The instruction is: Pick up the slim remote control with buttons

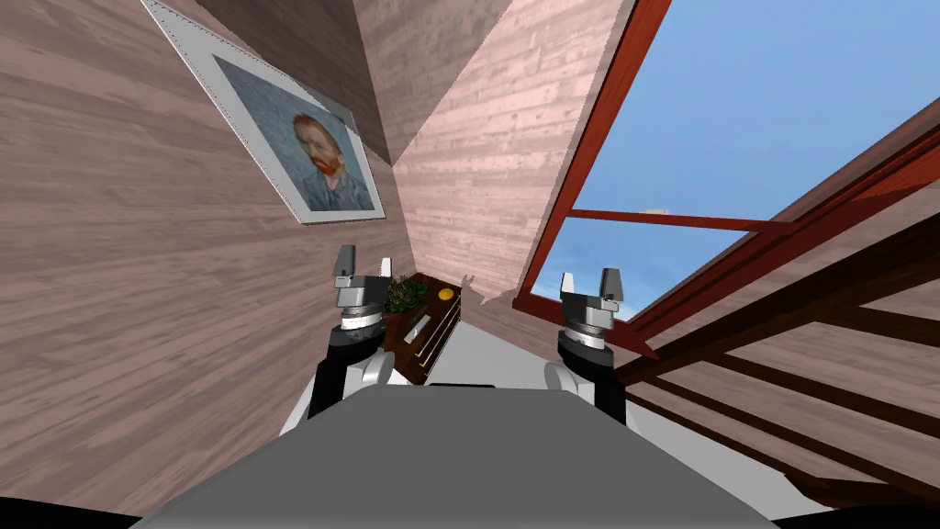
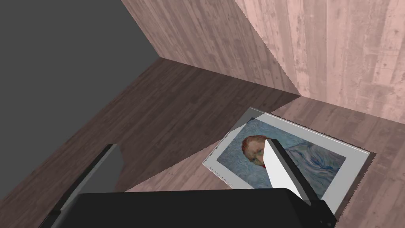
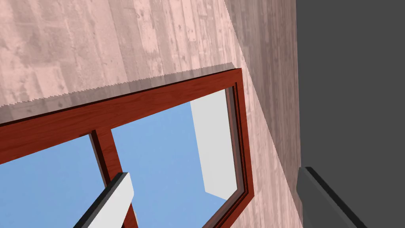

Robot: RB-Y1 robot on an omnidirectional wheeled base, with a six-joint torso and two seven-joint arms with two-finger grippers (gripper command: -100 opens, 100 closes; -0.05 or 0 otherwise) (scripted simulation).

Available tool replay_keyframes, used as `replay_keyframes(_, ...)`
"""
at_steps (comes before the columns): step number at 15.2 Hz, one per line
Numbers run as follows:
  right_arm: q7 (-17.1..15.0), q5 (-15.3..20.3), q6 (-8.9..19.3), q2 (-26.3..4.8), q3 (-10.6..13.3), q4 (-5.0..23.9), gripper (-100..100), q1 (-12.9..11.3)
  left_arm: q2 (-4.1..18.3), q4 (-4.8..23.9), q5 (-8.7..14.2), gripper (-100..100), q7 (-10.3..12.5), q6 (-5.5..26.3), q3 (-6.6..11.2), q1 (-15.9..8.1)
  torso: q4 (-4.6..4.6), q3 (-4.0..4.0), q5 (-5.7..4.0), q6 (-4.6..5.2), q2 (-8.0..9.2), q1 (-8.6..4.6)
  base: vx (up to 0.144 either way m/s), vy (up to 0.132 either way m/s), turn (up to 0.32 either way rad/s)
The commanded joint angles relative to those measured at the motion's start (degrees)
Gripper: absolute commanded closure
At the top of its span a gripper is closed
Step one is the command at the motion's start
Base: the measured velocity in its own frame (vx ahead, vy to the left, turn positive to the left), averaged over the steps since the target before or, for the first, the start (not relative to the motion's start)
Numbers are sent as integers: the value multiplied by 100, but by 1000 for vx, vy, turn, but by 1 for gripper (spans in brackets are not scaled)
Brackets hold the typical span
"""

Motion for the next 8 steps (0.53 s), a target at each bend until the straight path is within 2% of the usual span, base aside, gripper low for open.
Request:
replay_keyframes(1,0,0,0,0,0,0,0,0,195,45,19,-100,26,50,9,-18,0,0,0,0,0,0,7,-3,-11)
replay_keyframes(2,0,0,0,0,0,0,0,0,342,91,40,-100,53,103,19,-37,0,-1,0,0,-2,0,19,-9,-24)
replay_keyframes(3,0,0,0,0,0,0,0,0,342,91,40,-100,53,103,19,-37,-1,-3,0,1,-5,-1,24,-8,-17)
replay_keyframes(6,0,0,0,0,0,0,0,0,788,324,145,-100,189,375,68,-130,-3,-8,0,1,-15,-2,42,-14,-31)
replay_keyframes(7,0,0,0,0,0,0,0,0,796,324,145,-100,189,375,68,-130,-4,-12,0,1,-21,-3,59,-14,-30)
replay_keyframes(8,0,0,0,0,0,0,0,1,938,436,196,-100,252,502,89,-172,-5,-14,-1,0,-24,-3,59,-14,-36)
